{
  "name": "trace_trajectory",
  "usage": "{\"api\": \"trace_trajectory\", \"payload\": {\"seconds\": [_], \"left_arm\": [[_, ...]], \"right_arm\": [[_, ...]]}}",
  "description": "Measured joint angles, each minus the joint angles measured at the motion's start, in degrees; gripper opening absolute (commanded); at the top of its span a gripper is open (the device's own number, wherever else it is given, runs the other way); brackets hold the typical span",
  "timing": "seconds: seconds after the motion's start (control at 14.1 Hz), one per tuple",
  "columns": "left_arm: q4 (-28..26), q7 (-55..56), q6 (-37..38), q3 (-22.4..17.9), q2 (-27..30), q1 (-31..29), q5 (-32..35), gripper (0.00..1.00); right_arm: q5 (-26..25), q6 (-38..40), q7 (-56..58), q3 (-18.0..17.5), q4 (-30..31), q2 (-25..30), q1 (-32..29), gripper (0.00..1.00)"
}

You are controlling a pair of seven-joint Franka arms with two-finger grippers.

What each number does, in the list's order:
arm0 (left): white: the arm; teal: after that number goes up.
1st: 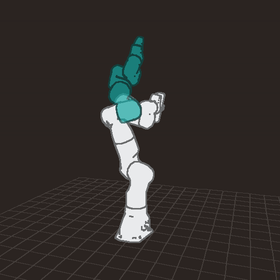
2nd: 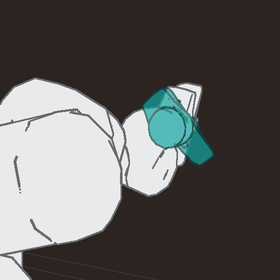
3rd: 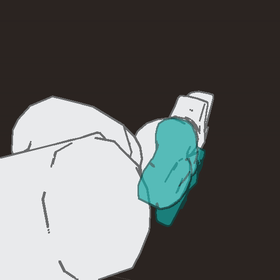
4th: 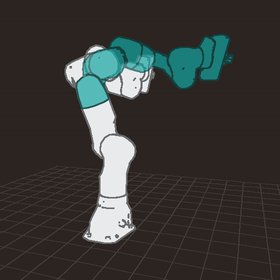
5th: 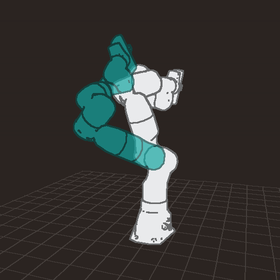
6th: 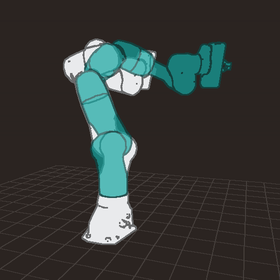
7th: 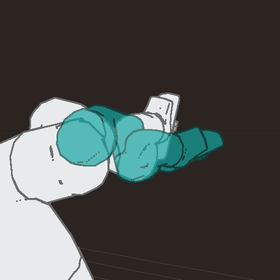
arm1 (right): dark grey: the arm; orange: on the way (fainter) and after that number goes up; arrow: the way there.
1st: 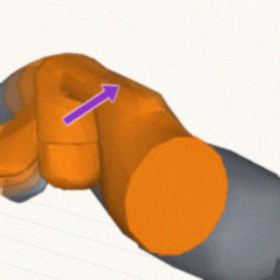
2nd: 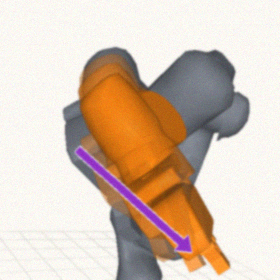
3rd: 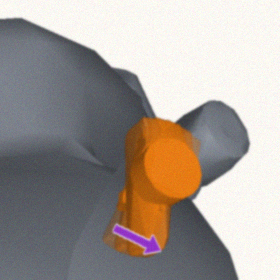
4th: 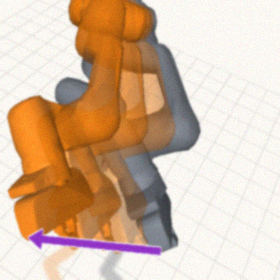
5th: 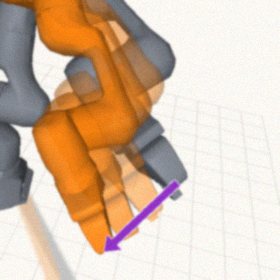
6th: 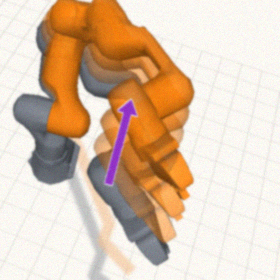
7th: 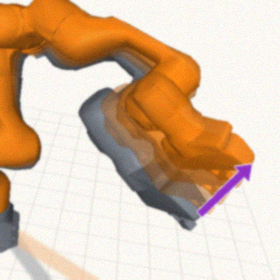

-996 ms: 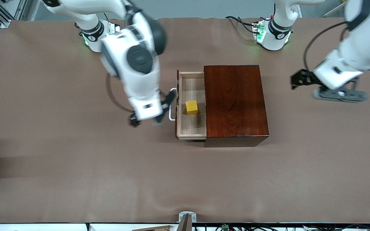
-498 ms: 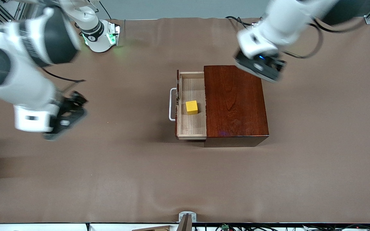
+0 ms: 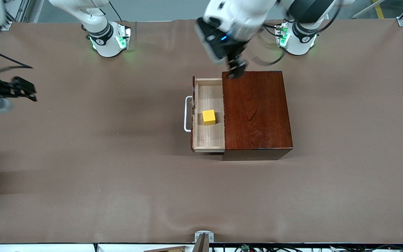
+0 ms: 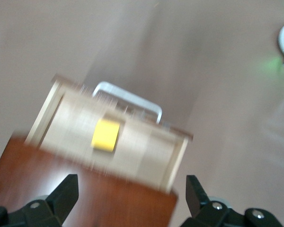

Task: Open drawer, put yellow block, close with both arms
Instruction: 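Push the drawer front with the left gripper into the box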

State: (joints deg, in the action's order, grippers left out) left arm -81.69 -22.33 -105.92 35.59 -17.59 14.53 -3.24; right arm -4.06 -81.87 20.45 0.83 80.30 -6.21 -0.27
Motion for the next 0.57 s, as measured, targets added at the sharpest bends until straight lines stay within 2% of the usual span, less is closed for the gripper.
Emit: {"api": "trace_trajectory", "payload": {"seconds": [0.21,0.36,0.57], "left_arm": [[3.65,-1.46,-12.53,-0.5,-13.34,7.06,7.71,1.0],[4.64,-3.96,-19.72,-2.13,-19.85,11.12,11.44,1.0],[5.6,-10.39,-25.05,-9.32,-25.04,17.25,12.65,1.0]], "right_arm": [[3.27,-7.43,-0.16,1.19,11.66,7.75,-4.4,1.0],[5.18,-10.16,-2.08,1.34,18.7,12.5,-6.2,1.0],[5.63,-9.6,-12.21,0.89,21.22,14.88,-6.21,1.0]]}}
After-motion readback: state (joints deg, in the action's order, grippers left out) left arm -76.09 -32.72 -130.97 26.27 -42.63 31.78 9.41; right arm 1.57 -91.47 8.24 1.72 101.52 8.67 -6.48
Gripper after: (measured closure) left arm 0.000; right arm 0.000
